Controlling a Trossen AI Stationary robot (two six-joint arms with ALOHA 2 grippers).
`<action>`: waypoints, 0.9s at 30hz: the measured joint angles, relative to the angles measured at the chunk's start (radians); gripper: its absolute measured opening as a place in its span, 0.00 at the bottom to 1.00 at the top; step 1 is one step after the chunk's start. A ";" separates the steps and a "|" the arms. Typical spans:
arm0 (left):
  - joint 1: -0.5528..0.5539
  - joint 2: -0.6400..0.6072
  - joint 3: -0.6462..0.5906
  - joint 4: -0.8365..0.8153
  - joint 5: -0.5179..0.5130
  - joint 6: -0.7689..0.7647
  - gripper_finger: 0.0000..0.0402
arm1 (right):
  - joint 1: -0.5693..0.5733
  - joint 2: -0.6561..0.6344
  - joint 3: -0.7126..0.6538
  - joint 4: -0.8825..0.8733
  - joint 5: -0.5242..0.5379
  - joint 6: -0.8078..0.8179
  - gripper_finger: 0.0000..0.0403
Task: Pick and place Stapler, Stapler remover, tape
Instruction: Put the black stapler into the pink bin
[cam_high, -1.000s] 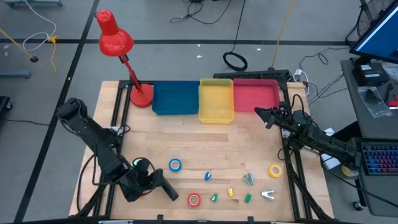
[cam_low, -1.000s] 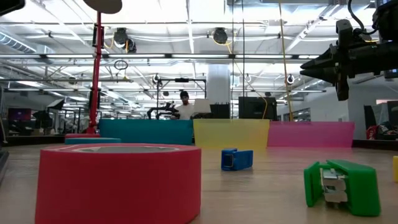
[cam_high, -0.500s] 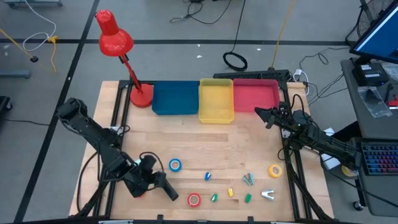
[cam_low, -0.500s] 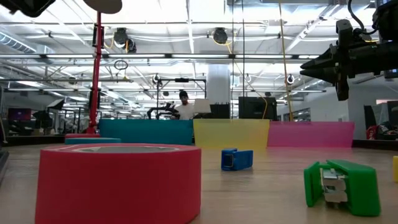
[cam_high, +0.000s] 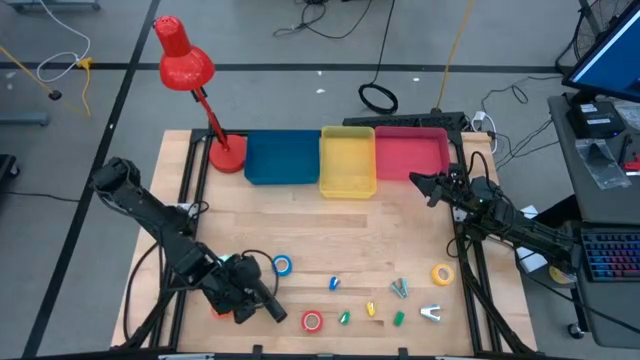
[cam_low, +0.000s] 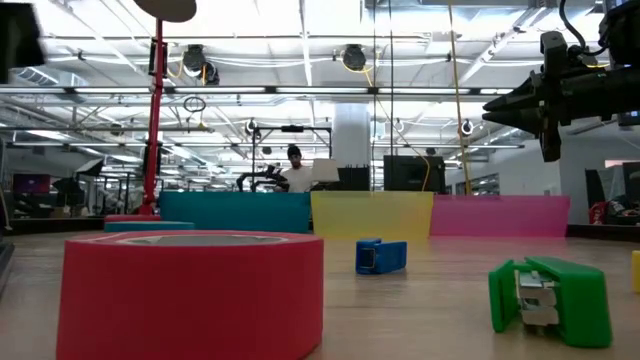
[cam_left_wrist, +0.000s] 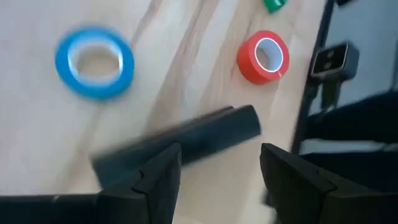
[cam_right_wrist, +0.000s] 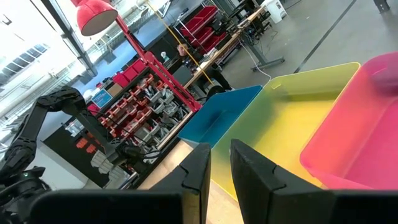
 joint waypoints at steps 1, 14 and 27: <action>0.006 0.000 0.000 0.000 -0.010 0.074 0.54 | 0.000 0.000 0.000 0.000 0.000 0.000 0.14; 0.037 0.000 0.000 -0.078 0.015 0.854 0.54 | 0.000 0.000 0.000 0.000 0.000 0.002 0.14; 0.042 0.036 -0.001 -0.127 0.065 0.997 0.54 | 0.000 0.000 0.000 0.000 0.000 0.002 0.14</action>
